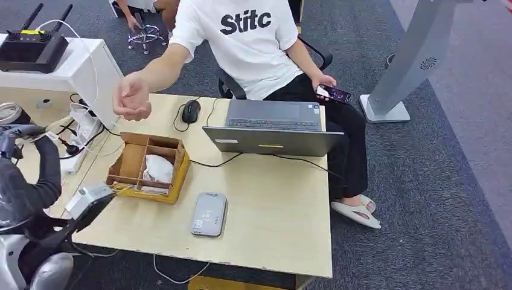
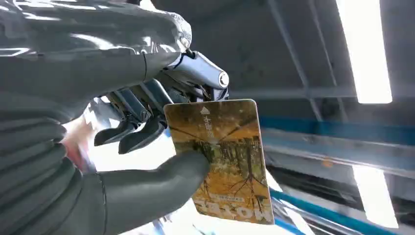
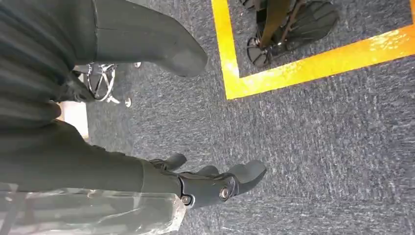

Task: Pass the card to the sensor for recognition and then transmit it.

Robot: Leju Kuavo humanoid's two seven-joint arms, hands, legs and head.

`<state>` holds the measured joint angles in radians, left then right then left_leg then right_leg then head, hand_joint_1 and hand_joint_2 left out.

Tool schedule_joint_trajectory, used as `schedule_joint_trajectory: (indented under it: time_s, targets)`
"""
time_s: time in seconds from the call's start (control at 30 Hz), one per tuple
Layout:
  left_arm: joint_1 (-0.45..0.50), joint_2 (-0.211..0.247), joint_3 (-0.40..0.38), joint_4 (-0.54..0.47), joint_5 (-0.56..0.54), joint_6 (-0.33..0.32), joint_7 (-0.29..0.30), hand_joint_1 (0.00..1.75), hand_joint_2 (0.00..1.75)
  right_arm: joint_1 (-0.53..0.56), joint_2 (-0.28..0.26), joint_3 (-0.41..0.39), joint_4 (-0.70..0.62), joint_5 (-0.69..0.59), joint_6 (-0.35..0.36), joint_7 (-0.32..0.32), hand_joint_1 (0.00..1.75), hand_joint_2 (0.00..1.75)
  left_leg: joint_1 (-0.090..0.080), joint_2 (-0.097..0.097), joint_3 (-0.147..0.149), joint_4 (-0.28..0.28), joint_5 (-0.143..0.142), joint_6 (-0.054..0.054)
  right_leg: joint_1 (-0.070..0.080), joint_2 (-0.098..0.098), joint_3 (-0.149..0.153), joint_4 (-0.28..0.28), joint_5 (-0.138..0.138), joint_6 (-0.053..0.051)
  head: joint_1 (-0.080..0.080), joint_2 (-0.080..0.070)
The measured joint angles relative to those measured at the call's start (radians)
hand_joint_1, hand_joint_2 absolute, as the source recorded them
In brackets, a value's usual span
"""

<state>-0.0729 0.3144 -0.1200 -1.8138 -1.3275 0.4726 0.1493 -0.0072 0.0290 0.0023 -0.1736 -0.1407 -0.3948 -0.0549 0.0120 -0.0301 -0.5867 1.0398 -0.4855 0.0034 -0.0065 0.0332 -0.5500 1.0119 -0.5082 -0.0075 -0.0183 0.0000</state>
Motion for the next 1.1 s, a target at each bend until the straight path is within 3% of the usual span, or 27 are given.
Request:
schedule_joint_trajectory:
  time_s: [0.13, 0.3, 0.4, 0.67, 0.87, 1.0, 1.1]
  targets:
    - [0.006, 0.092, 0.144, 0.137, -0.200, -0.035, 0.098, 1.75, 1.75, 0.000, 0.000, -0.005, 0.000, 0.006, 0.001, 0.003, 0.00, 1.75, 0.000, 0.001, 0.000, 0.000, 0.001, -0.001, 0.000, 0.001, 0.000, 0.001, 0.000, 0.000, 0.000, 0.000]
    - [0.022, 0.207, 0.242, 0.328, -0.209, -0.036, 0.215, 1.75, 1.75, 0.000, -0.001, -0.013, 0.000, 0.018, 0.001, 0.013, 0.00, 1.75, 0.001, 0.001, 0.000, 0.000, 0.001, -0.002, 0.000, 0.001, -0.001, 0.002, -0.001, -0.001, 0.000, 0.000]
    - [0.023, 0.254, 0.246, 0.404, -0.210, -0.039, 0.234, 1.75, 1.75, -0.002, -0.002, -0.016, 0.000, 0.019, 0.001, 0.017, 0.00, 1.75, 0.000, 0.001, -0.001, 0.000, 0.001, -0.002, 0.000, 0.001, -0.001, 0.001, -0.001, -0.001, 0.000, 0.000]
    - [0.023, 0.302, 0.246, 0.481, -0.210, -0.045, 0.247, 1.75, 1.75, -0.003, -0.002, -0.020, 0.000, 0.020, 0.002, 0.019, 0.00, 1.75, 0.000, 0.001, -0.001, 0.000, 0.001, -0.001, 0.000, 0.000, -0.001, 0.000, -0.001, -0.001, 0.000, 0.000]
    - [0.011, 0.354, 0.207, 0.526, -0.210, -0.012, 0.349, 1.75, 1.75, -0.003, -0.002, -0.020, 0.000, 0.034, 0.015, 0.013, 0.00, 1.75, 0.000, 0.001, -0.001, 0.000, 0.001, -0.001, 0.000, 0.000, -0.002, 0.001, -0.001, -0.001, 0.000, 0.000]
    - [-0.030, 0.428, 0.100, 0.584, -0.210, 0.020, 0.407, 1.75, 1.75, -0.005, -0.005, -0.020, 0.000, 0.047, 0.018, 0.010, 0.00, 1.75, 0.001, 0.000, -0.001, 0.000, 0.001, -0.002, 0.000, 0.000, -0.001, 0.001, -0.001, -0.001, 0.000, 0.000]
    - [-0.070, 0.473, 0.001, 0.625, -0.210, 0.033, 0.406, 1.75, 1.75, -0.005, -0.010, -0.020, 0.000, 0.056, 0.019, 0.010, 0.00, 1.75, 0.001, 0.000, -0.001, 0.000, 0.002, -0.002, 0.000, 0.000, -0.001, 0.001, 0.000, -0.002, 0.000, 0.000]
